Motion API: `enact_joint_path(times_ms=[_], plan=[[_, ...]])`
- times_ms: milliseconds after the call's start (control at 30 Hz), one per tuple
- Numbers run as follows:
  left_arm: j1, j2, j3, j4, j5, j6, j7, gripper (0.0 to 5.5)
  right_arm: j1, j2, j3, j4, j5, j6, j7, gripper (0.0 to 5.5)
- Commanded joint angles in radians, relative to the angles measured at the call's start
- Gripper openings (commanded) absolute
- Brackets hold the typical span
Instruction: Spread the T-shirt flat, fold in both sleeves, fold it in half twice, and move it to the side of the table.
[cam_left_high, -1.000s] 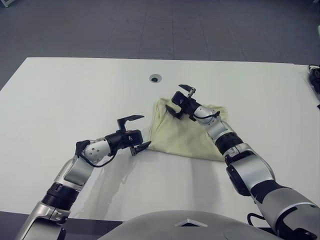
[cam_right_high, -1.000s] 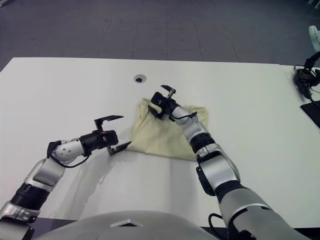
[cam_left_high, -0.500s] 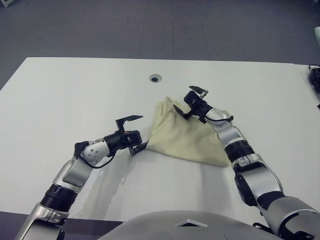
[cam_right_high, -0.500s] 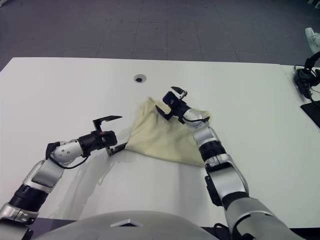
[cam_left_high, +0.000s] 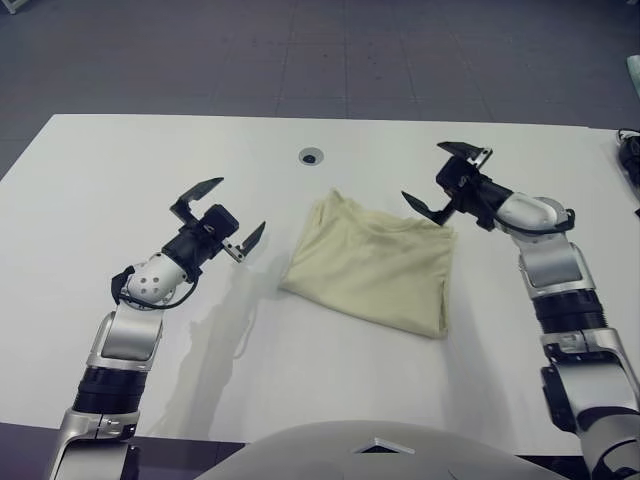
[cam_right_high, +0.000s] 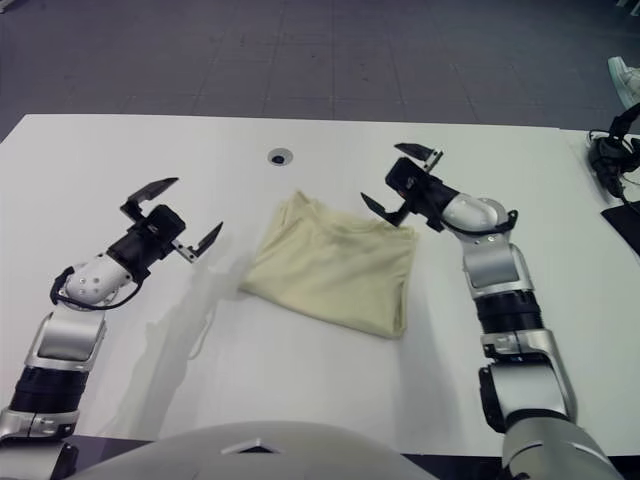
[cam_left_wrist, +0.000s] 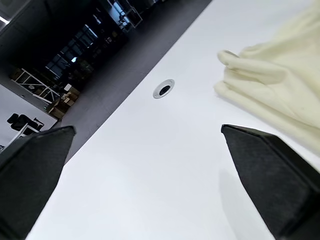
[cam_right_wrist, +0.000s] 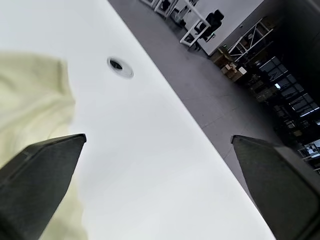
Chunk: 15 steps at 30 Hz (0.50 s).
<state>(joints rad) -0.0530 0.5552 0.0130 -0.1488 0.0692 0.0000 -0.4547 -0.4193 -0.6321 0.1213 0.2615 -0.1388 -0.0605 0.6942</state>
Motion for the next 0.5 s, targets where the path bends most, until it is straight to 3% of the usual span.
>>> enact_joint_path(times_ms=[33, 267, 500], plan=[[0.017, -0.025, 0.028, -0.057, -0.033, 0.060, 0.016, 5.40, 0.070, -0.068, 0.069, 0.047, -0.086, -0.090, 0.032, 5.38], [0.050, -0.082, 0.057, -0.102, -0.030, 0.076, 0.089, 5.40, 0.151, -0.180, 0.178, 0.083, -0.280, -0.244, -0.003, 5.38], [0.044, -0.114, 0.062, -0.111, -0.018, 0.081, 0.134, 5.40, 0.370, -0.375, 0.199, -0.234, -0.332, -0.275, 0.095, 5.38]])
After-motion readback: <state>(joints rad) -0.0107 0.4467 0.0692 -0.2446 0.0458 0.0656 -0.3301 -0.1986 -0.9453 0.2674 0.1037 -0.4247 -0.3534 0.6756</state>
